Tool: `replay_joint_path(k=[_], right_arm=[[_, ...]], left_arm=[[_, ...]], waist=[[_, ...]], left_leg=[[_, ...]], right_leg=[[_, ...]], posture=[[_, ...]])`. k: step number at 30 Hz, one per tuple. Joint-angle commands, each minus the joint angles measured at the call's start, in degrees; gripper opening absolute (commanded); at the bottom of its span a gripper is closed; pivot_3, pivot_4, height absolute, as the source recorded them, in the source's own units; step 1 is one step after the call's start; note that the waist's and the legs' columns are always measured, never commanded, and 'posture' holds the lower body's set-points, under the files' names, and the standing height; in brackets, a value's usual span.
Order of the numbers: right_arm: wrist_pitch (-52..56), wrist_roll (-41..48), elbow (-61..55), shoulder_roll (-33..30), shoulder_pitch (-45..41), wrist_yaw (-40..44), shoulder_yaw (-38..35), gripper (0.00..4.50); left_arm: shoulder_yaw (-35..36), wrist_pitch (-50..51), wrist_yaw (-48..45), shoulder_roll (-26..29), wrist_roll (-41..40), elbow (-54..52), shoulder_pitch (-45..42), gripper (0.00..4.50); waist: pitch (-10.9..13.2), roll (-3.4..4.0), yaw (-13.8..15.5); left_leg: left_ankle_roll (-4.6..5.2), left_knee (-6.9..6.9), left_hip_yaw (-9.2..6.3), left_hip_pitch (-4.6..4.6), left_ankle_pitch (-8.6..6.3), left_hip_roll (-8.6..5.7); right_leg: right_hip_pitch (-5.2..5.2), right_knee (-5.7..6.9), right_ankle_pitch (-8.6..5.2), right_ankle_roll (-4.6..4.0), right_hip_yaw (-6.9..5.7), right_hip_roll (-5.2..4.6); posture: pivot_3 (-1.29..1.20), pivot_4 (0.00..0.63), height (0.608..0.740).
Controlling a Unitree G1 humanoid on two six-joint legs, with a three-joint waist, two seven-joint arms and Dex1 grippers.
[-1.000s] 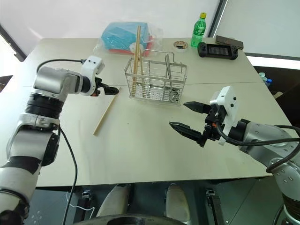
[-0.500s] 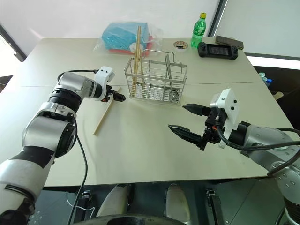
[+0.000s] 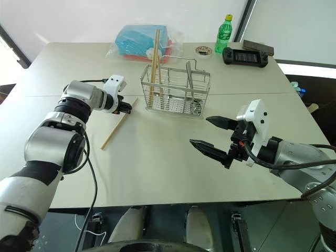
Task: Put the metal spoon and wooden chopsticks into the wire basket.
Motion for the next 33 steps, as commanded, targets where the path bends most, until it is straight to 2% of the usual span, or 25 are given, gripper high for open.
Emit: replay_joint_path(k=[1,5,9,12,20,25,33], right_arm=[[-1.2,-0.1,-0.3,-0.3,-0.8,0.5,-0.7,4.50],[-0.8,-0.1,0.2,-1.3,-0.4,1.7,-1.8,4.50],[-0.3,0.6,0.8,-2.2,-0.7,2.0,-2.6,4.50],[0.1,1.3,0.7,-2.5,-1.3,1.5,-2.5,4.50],[0.6,2.3,-0.9,-2.3,-0.8,-0.2,-3.0,4.50],[0.5,4.0,-3.5,-1.9,1.7,-2.8,-5.3,4.50],[-0.4,5.7,-5.5,-1.4,4.8,-7.4,-8.5,4.50]], left_arm=[[6.7,-6.8,5.3,2.5,-2.7,-4.2,-2.0,0.03],[15.6,-20.8,13.8,4.3,-6.5,-11.3,-2.5,0.03],[21.8,-31.6,13.3,3.5,-12.3,-22.8,-3.4,0.03],[22.9,-37.0,12.7,1.5,-14.7,-26.8,-5.6,0.03],[21.7,-47.2,11.2,-5.8,-15.4,-19.0,-12.5,0.03],[20.3,-50.5,8.7,-9.6,-15.1,-15.2,-12.6,0.03],[18.9,-51.5,7.1,-12.8,-15.1,-13.9,-10.1,0.03]], waist=[[0.0,-0.02,0.0],[0.0,-0.03,-0.1],[0.0,-0.03,0.2],[0.0,-0.03,0.7],[0.0,0.00,1.3],[0.0,-0.01,1.3],[0.0,0.02,1.3]], left_leg=[[0.00,0.00,0.00,0.00,0.00,0.00],[0.00,-0.03,-0.01,-0.03,0.00,0.03],[-0.01,-0.05,0.01,-0.04,-0.01,0.02],[-0.01,-0.02,0.01,-0.04,-0.01,0.00],[0.03,0.13,0.04,-0.02,-0.02,-0.03],[0.12,0.12,0.05,-0.04,-0.07,-0.03],[0.18,0.13,0.07,-0.03,-0.11,-0.03]], right_leg=[[-0.01,0.00,0.00,0.00,0.00,0.00],[-0.10,0.02,0.01,0.00,0.01,0.00],[-0.07,-0.01,0.02,-0.01,0.01,-0.02],[0.00,-0.08,0.02,-0.01,0.01,-0.03],[0.33,-0.55,0.14,0.19,-0.02,-0.03],[0.33,-0.63,0.15,0.20,-0.01,-0.03],[0.33,-0.63,0.15,0.20,0.00,-0.03]], posture=[[0.00,0.150,0.731],[0.00,0.150,0.731],[0.00,0.150,0.731],[0.00,0.150,0.731],[0.00,0.150,0.731],[0.00,0.150,0.731],[0.00,0.150,0.731]])
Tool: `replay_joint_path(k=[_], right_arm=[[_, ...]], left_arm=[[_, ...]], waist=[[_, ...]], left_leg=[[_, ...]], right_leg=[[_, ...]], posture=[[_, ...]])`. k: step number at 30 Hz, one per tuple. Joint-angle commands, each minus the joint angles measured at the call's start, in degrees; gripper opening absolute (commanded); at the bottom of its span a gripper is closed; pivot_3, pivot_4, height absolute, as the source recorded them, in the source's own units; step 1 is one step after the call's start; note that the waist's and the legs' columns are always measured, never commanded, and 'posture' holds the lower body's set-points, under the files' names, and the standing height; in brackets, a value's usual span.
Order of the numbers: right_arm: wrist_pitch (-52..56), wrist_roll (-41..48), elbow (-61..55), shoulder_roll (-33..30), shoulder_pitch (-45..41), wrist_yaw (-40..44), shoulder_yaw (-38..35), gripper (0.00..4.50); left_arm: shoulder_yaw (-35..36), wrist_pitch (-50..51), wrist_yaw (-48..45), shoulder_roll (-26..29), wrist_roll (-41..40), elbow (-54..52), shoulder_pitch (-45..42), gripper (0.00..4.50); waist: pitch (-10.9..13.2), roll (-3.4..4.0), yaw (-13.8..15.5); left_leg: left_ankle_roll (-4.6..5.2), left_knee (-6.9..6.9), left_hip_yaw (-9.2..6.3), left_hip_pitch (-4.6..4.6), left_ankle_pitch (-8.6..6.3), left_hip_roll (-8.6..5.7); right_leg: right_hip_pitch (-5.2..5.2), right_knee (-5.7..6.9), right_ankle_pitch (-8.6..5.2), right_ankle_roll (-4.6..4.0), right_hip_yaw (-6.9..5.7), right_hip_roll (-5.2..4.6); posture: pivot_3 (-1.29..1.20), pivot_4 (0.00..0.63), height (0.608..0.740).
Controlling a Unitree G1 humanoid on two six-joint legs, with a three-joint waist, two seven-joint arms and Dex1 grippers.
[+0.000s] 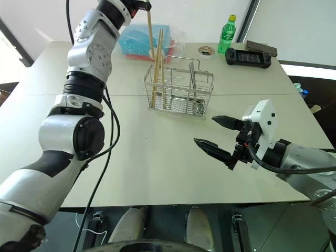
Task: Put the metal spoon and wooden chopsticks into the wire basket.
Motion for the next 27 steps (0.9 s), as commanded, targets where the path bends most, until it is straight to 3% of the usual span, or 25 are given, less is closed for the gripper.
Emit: replay_joint_path(k=[1,9,13,18,22,27], right_arm=[[-1.5,1.0,-1.9,0.4,0.6,-1.4,-3.0,4.50],[-2.6,1.1,0.4,0.7,-1.4,-4.3,-3.3,4.50],[-2.6,0.8,1.2,0.5,-2.2,-4.0,-2.5,4.50],[-2.5,0.7,2.1,0.4,-3.6,-3.6,-1.5,4.50],[-2.5,0.5,2.8,0.4,-4.0,-3.0,-1.2,4.50],[-3.1,-1.8,4.8,0.0,-5.5,-0.8,0.0,4.50]], left_arm=[[-0.5,-1.4,-0.5,-0.6,0.0,-0.4,0.0,0.03],[-1.2,-0.4,0.1,-1.4,0.0,-1.3,2.7,0.03],[0.2,4.8,-2.1,-2.6,-3.8,-3.7,4.6,1.58],[0.6,13.1,-2.2,-2.0,-7.4,-11.4,7.9,4.24],[0.4,18.6,-1.1,-0.2,-8.8,-19.1,11.0,4.24],[-4.1,33.3,-12.8,15.2,-9.3,-32.1,15.8,4.24]], waist=[[0.0,0.00,0.1],[0.0,0.00,0.0],[0.0,0.00,0.1],[0.0,0.01,0.0],[0.0,0.03,-0.2],[0.1,0.13,-1.7]], left_leg=[[0.00,0.01,0.00,0.00,0.00,0.00],[0.00,0.01,0.00,0.00,0.00,0.00],[0.00,0.02,0.00,0.00,0.00,0.00],[0.00,0.01,0.00,0.00,0.00,0.00],[0.00,0.00,0.00,0.01,0.00,0.01],[0.00,-0.02,-0.01,0.03,0.00,0.02]], right_leg=[[0.01,0.00,0.00,0.00,0.00,0.00],[0.01,-0.01,0.00,0.00,0.00,0.00],[0.02,-0.01,0.00,0.00,0.00,0.00],[0.01,-0.01,0.00,0.00,0.00,0.00],[0.00,0.02,0.00,-0.01,0.00,0.00],[-0.03,0.07,0.01,-0.02,0.02,0.03]], posture=[[0.00,0.150,0.731],[0.00,0.150,0.731],[0.00,0.150,0.731],[0.00,0.150,0.731],[0.00,0.150,0.731],[0.00,0.150,0.731]])
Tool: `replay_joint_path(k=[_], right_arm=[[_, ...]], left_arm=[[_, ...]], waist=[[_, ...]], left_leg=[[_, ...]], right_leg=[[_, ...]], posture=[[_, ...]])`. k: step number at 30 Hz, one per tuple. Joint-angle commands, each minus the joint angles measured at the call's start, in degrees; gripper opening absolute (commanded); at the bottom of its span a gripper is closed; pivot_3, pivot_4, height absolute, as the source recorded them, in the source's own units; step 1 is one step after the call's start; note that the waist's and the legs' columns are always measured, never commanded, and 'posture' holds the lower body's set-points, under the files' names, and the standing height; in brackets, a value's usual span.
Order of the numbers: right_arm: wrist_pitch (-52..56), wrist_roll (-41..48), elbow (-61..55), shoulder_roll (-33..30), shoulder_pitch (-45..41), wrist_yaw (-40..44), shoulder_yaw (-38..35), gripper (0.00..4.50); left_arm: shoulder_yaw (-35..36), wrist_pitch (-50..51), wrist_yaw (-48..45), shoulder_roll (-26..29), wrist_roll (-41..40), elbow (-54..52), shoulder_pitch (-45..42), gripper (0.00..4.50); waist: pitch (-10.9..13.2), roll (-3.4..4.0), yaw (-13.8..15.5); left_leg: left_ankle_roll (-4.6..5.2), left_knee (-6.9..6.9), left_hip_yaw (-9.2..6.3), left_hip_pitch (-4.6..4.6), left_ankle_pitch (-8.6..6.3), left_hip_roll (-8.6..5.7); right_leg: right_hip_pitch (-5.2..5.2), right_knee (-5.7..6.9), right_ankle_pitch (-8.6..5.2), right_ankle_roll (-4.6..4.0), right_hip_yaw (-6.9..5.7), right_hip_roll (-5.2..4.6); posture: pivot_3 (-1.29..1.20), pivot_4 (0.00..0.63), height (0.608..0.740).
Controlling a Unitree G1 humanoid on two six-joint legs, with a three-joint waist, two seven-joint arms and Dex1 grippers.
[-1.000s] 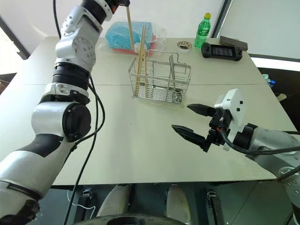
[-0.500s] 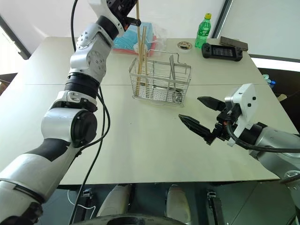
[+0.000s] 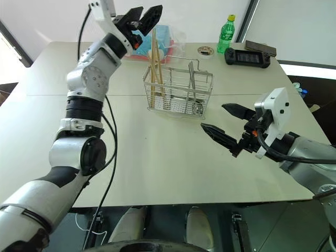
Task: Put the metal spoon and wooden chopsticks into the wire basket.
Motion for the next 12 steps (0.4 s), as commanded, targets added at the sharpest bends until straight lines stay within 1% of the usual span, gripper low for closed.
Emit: replay_joint_path(k=[1,2,3,4,5,7,9,12], right_arm=[[-1.6,-2.2,2.1,-0.9,-1.8,2.3,0.0,4.50],[-1.9,-3.0,3.0,-1.2,-2.4,3.3,0.3,4.50],[-2.1,-3.8,3.8,-1.3,-2.7,4.0,0.5,4.50],[-2.4,-4.8,5.1,-1.6,-3.6,5.0,1.1,4.50],[-2.8,-6.1,6.7,-1.8,-4.6,6.0,1.8,4.50],[-3.5,-8.4,9.5,-1.9,-6.6,7.8,3.1,4.50],[-4.2,-10.4,12.2,-1.5,-8.5,9.2,4.6,4.50],[-4.8,-12.8,14.9,-0.8,-11.1,10.8,6.6,4.50]], left_arm=[[-4.3,8.0,-12.5,12.5,-0.5,-11.4,3.6,4.24],[-6.5,8.5,-17.2,17.3,0.5,-14.2,6.2,4.24],[-7.9,8.7,-20.0,20.4,1.1,-16.1,8.0,4.24],[-9.2,7.5,-25.1,25.4,1.6,-19.3,12.0,4.24],[-10.2,7.0,-29.4,30.6,2.0,-22.3,16.2,4.24],[-10.6,6.6,-34.9,37.8,2.1,-26.7,22.9,4.24],[-9.4,8.6,-36.2,41.7,0.9,-30.3,28.2,4.24],[-7.9,8.7,-35.4,44.2,1.5,-34.4,34.0,4.24]], waist=[[0.0,0.11,-0.5],[0.0,0.19,-0.7],[0.0,0.30,-0.8],[0.0,0.36,-0.7],[0.0,0.43,-0.5],[0.0,0.49,-0.5],[0.0,0.47,0.1],[0.1,0.46,0.7]], left_leg=[[0.00,-0.03,0.01,0.01,0.00,0.01],[0.00,-0.04,0.01,0.02,0.00,0.02],[0.00,-0.07,0.05,0.06,0.00,0.02],[0.00,-0.15,0.08,0.10,0.00,0.02],[0.00,-0.19,0.09,0.12,0.00,0.03],[-0.01,-0.25,0.14,0.12,0.00,0.08],[-0.01,-0.25,0.13,0.09,0.00,0.10],[-0.03,-0.13,0.15,0.01,0.00,0.11]], right_leg=[[-0.03,0.01,0.00,0.00,0.01,0.01],[-0.04,0.02,0.00,-0.01,0.01,0.01],[-0.03,0.03,0.00,-0.02,0.05,0.01],[-0.03,0.02,0.00,-0.03,0.08,0.01],[-0.03,0.02,-0.01,-0.05,0.08,0.01],[-0.07,-0.04,-0.02,-0.26,0.09,0.01],[-0.09,-0.08,-0.04,-0.39,0.09,0.01],[-0.11,-0.24,-0.03,-0.48,0.05,-0.05]], posture=[[0.00,0.150,0.731],[0.00,0.150,0.731],[0.00,0.150,0.731],[0.00,0.150,0.731],[0.00,0.150,0.731],[0.00,0.150,0.731],[0.00,0.150,0.731],[0.00,0.150,0.731]])
